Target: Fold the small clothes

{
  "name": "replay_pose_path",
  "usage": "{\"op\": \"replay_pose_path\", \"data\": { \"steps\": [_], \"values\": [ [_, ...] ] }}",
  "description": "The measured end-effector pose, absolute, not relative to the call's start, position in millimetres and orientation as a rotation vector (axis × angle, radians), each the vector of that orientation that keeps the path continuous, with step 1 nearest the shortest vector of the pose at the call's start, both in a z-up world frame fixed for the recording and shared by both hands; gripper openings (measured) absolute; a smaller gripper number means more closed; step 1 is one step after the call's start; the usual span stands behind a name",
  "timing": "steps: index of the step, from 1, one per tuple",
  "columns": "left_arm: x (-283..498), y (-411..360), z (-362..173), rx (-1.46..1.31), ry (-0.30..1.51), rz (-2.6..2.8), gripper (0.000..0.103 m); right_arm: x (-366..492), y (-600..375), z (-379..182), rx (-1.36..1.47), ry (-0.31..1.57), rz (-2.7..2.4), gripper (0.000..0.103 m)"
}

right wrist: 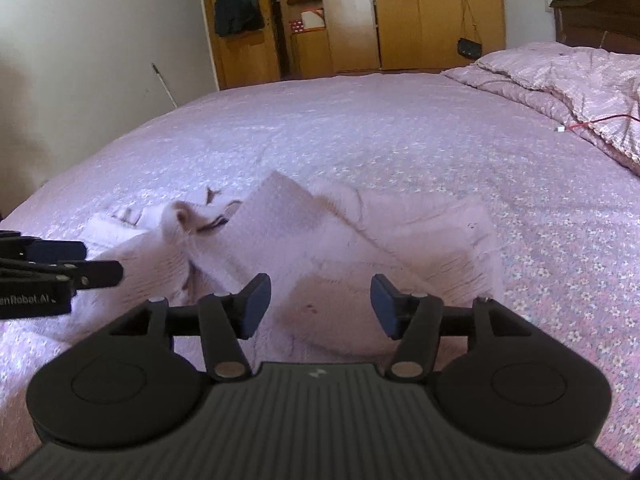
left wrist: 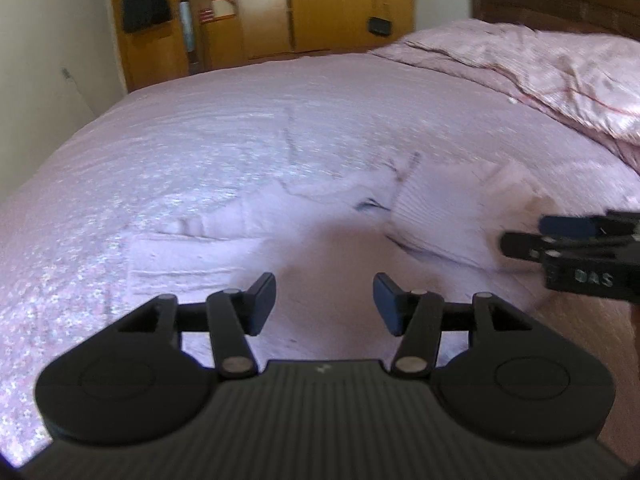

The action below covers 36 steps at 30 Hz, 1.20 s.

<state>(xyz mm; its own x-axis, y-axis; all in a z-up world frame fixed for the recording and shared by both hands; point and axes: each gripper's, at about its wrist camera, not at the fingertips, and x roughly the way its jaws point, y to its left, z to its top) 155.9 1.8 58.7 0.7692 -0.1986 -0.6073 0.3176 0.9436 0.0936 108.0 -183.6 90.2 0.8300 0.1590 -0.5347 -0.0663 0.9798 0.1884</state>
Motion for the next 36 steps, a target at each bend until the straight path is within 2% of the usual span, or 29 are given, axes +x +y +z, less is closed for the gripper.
{"op": "replay_pose_path", "data": {
  "steps": [12,13,14,15,19,26,27,28,29,30,36],
  "values": [
    [152.2,-20.9,22.5,0.311,0.669,-0.401,0.055,114.7,-171.4,92.1,0.074,0.583,0.206,0.068],
    [153.9,-19.1,20.5,0.309,0.664,-0.399,0.039,115.9,-169.9,91.3,0.068,0.585,0.214,0.069],
    [155.8,-16.8,19.6,0.307,0.664,-0.394,0.017,117.5,-168.0,90.4,0.060,0.588,0.219,0.069],
    [158.2,-14.0,19.6,0.303,0.669,-0.389,0.013,118.8,-166.6,89.5,0.053,0.590,0.221,0.070],
    [167.3,5.4,35.1,0.198,0.692,-0.418,0.010,126.7,-159.2,84.6,0.036,0.593,0.234,0.071],
    [193.2,40.3,62.1,0.243,0.607,-0.229,0.009,146.5,-138.3,67.9,-0.060,0.550,0.223,0.071],
    [199.1,47.3,64.3,0.240,0.603,-0.203,0.009,146.9,-136.5,66.9,-0.078,0.530,0.213,0.069],
    [206.6,55.6,66.1,0.237,0.603,-0.176,0.009,146.1,-135.0,66.1,-0.103,0.498,0.184,0.055],
    [213.7,62.9,67.6,0.237,0.600,-0.150,0.009,145.7,-133.3,65.8,-0.135,0.474,0.146,0.022],
    [221.9,71.9,68.4,0.237,0.595,-0.119,0.009,146.2,-132.0,67.4,-0.180,0.451,0.099,0.009],
    [259.3,117.1,64.6,0.184,0.590,0.010,0.009,162.8,-160.1,89.0,-0.280,0.362,0.017,0.007]
  ]
}}
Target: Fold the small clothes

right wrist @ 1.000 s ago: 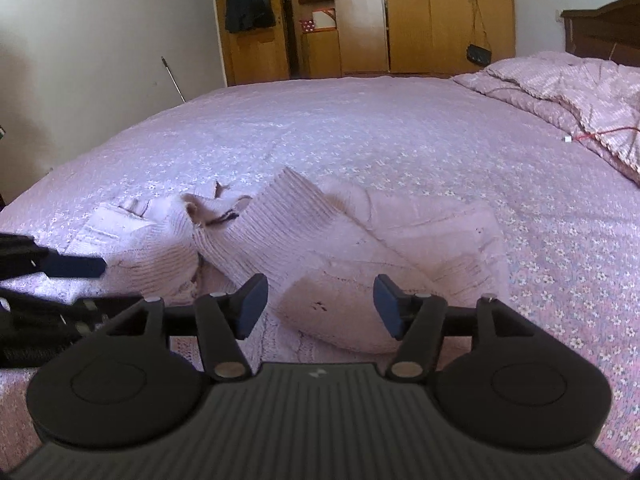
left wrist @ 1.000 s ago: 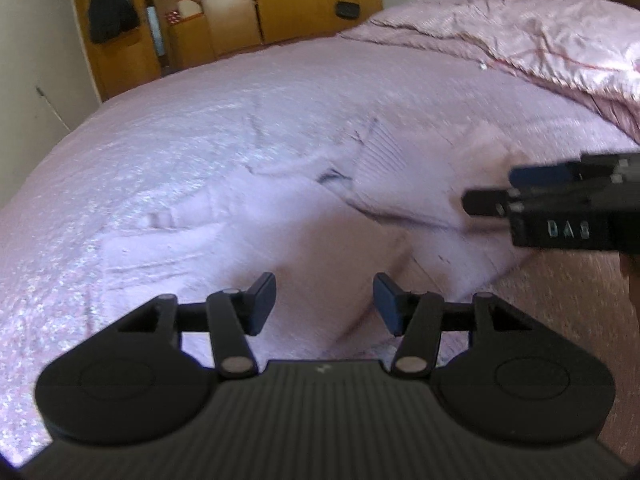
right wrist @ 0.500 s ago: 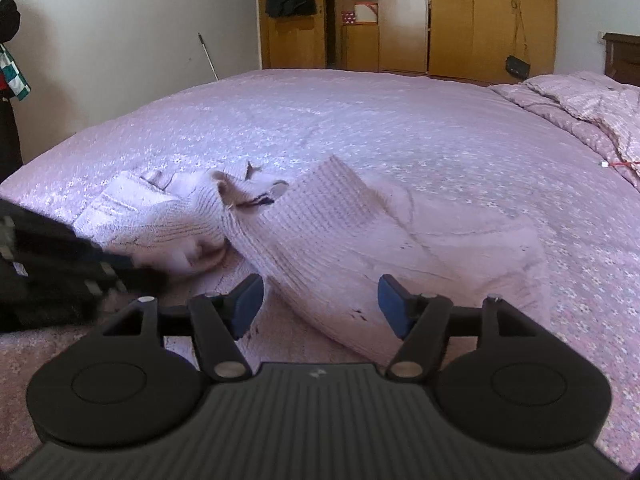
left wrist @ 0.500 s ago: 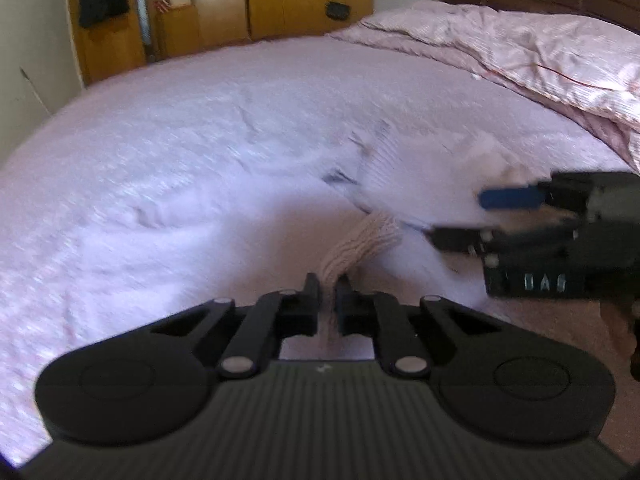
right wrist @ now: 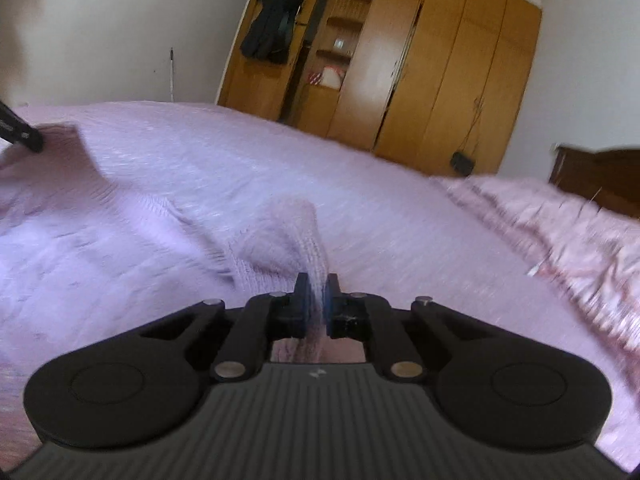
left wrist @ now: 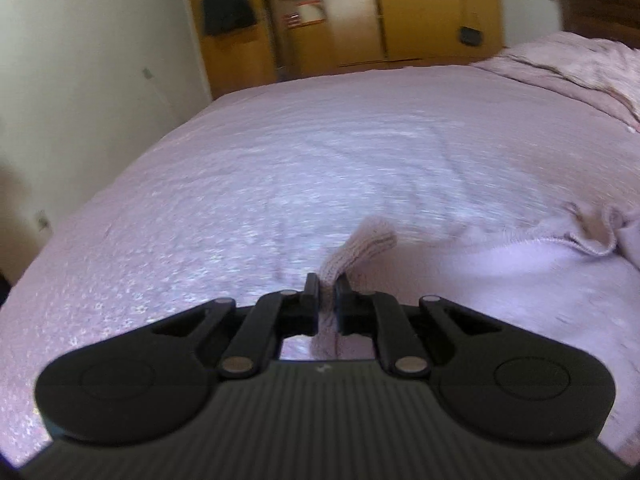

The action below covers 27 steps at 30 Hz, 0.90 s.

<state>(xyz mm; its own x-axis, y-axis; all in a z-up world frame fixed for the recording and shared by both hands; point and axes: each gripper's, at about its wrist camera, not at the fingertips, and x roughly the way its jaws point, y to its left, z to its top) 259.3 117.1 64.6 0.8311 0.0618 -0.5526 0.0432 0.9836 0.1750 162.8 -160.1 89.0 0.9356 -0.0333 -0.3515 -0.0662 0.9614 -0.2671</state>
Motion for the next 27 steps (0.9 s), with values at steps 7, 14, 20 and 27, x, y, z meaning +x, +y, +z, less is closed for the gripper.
{"op": "replay_pose_path", "data": {
  "steps": [7,14,20,27],
  "values": [
    [282.1,120.4,35.8,0.218,0.632,0.017,0.009,208.5,-210.5,85.9,-0.257,0.435,-0.069,0.007],
    [286.7,132.2,24.9,0.115,0.670,0.055,0.022,245.5,-235.0,49.6,-0.219,0.615,-0.089,0.009],
    [283.3,143.4,35.1,0.062,0.686,0.073,0.041,257.2,-241.3,51.9,-0.286,0.615,-0.148,0.009],
    [265.6,143.8,50.9,0.044,0.701,0.031,0.042,245.7,-279.8,72.5,-0.037,0.671,-0.187,0.009]
  ]
}}
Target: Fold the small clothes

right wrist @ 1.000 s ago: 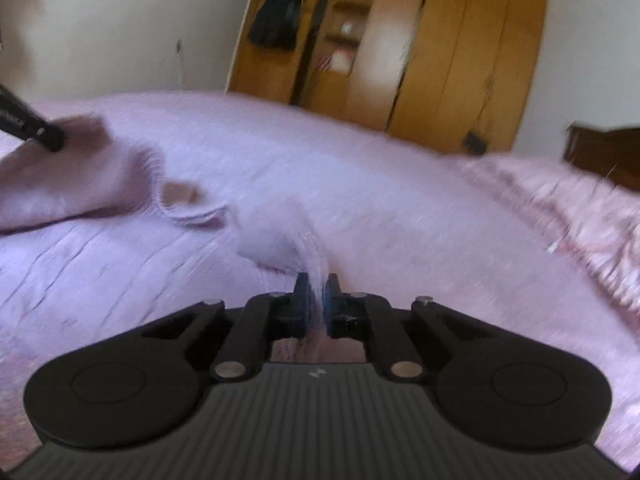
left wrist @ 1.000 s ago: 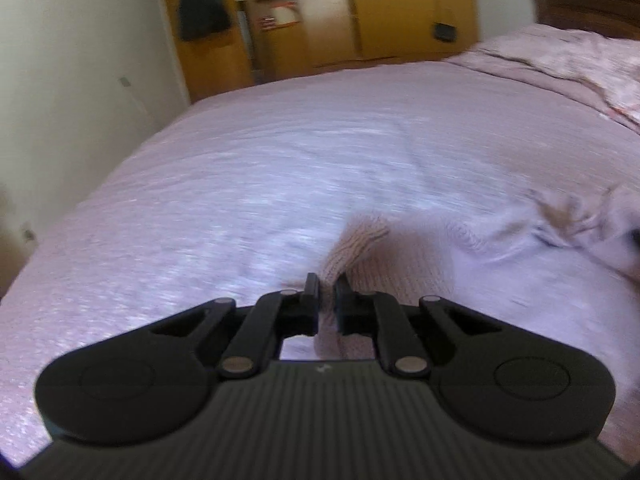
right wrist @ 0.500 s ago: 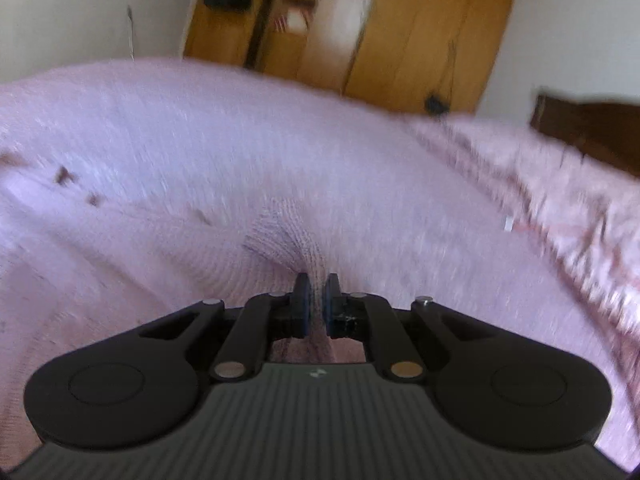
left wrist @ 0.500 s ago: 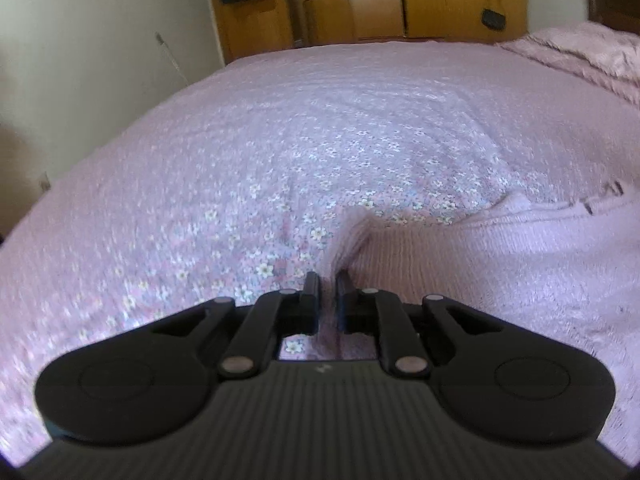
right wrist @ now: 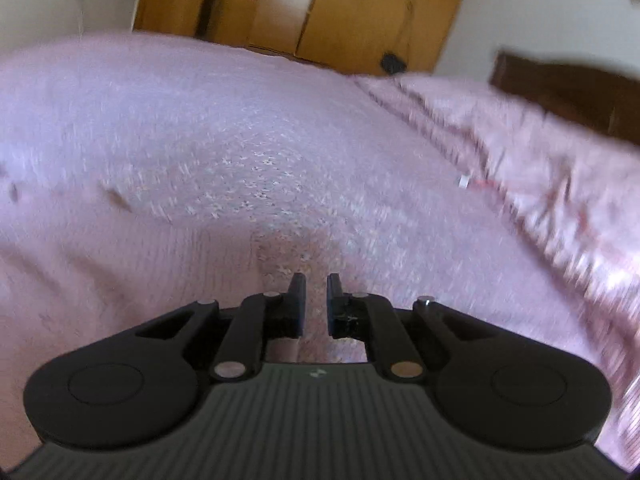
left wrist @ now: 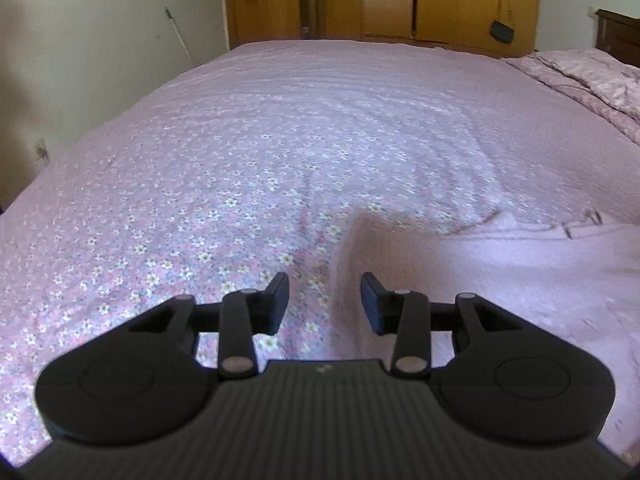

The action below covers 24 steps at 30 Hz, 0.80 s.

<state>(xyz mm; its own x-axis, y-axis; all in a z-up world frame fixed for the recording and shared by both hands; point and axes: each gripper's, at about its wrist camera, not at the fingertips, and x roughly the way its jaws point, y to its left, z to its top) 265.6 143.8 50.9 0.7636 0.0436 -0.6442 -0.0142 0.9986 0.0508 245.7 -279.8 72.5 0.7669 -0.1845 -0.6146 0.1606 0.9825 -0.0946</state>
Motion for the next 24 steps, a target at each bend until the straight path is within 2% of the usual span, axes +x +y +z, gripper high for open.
{"op": "replay_pose_path", "data": {
  "steps": [3,5,8,13,15,16,17,18,21,24],
  "values": [
    [251.3,137.2,55.6,0.050,0.706,0.003,0.042,230.3,-294.1,79.6,0.141,0.702,-0.108,0.011],
    [243.0,132.6,54.7,0.049,0.713,-0.008,0.042,221.6,-300.8,79.5,0.250,0.730,-0.040,0.029],
    [230.3,125.2,53.3,0.057,0.724,-0.017,0.042,214.8,-304.2,74.9,0.345,0.757,0.004,0.047],
    [209.4,115.1,52.0,0.046,0.742,-0.060,0.042,205.3,-305.9,63.8,0.489,0.792,0.020,0.047],
    [204.6,111.7,50.7,0.041,0.751,-0.083,0.042,204.1,-306.8,58.5,0.525,0.805,0.024,0.045],
    [203.6,109.6,49.0,0.045,0.755,-0.085,0.042,203.6,-306.7,56.9,0.523,0.802,0.010,0.039],
    [203.2,108.1,47.6,0.051,0.759,-0.084,0.042,201.7,-306.3,56.9,0.517,0.790,-0.018,0.019],
    [202.9,106.5,46.4,0.057,0.763,-0.082,0.042,200.0,-306.9,58.0,0.514,0.776,-0.036,0.009],
    [202.9,103.7,43.5,0.050,0.778,-0.089,0.042,192.3,-307.3,69.3,0.456,0.708,-0.101,0.007],
    [203.1,101.1,40.0,0.037,0.792,-0.093,0.042,197.2,-308.0,65.1,0.386,0.748,-0.113,0.007]
  ]
}}
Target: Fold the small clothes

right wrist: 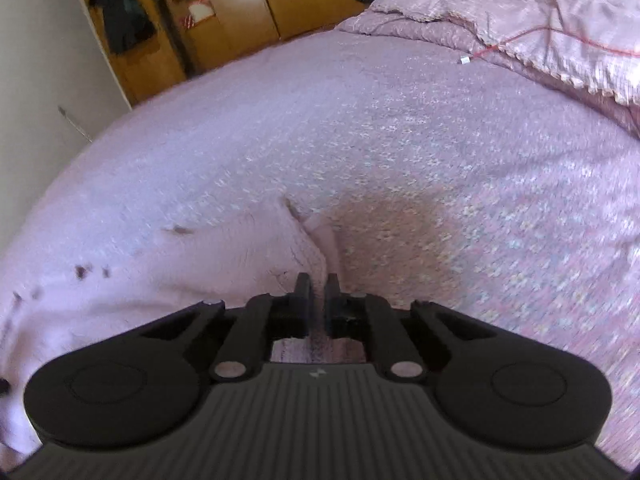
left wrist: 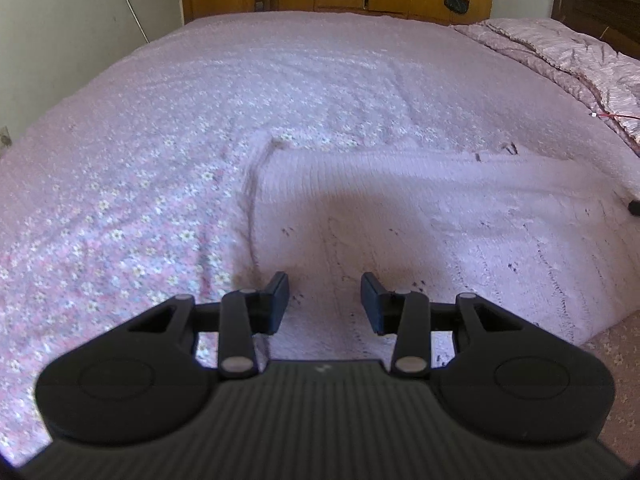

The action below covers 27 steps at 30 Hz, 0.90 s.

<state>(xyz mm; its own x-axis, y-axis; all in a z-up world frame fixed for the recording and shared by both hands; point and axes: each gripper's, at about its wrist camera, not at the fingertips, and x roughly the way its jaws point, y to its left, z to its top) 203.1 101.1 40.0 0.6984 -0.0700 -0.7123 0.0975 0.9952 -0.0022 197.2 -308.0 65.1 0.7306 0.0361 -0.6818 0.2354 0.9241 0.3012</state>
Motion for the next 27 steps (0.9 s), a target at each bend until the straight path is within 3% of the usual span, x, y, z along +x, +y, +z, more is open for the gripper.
{"op": "replay_pose_path", "data": {
  "steps": [7,13,15,16,27],
  "values": [
    [202.3,93.2,37.7,0.038,0.793,-0.067,0.044,193.8,-296.9,57.9,0.342,0.775,-0.101,0.009],
    [194.5,94.4,46.6,0.022,0.800,-0.054,0.044,169.8,-317.1,66.2,0.519,0.768,-0.005,0.039],
    [190.4,95.6,49.3,0.013,0.806,-0.035,0.044,159.1,-319.6,67.2,0.530,0.762,0.007,0.061],
    [186.9,96.4,50.9,0.005,0.809,-0.018,0.044,154.5,-319.8,67.5,0.523,0.765,-0.004,0.065],
    [154.0,102.4,59.1,-0.054,0.844,0.027,0.044,118.9,-320.4,56.4,0.538,0.786,-0.054,0.079]
  ]
}}
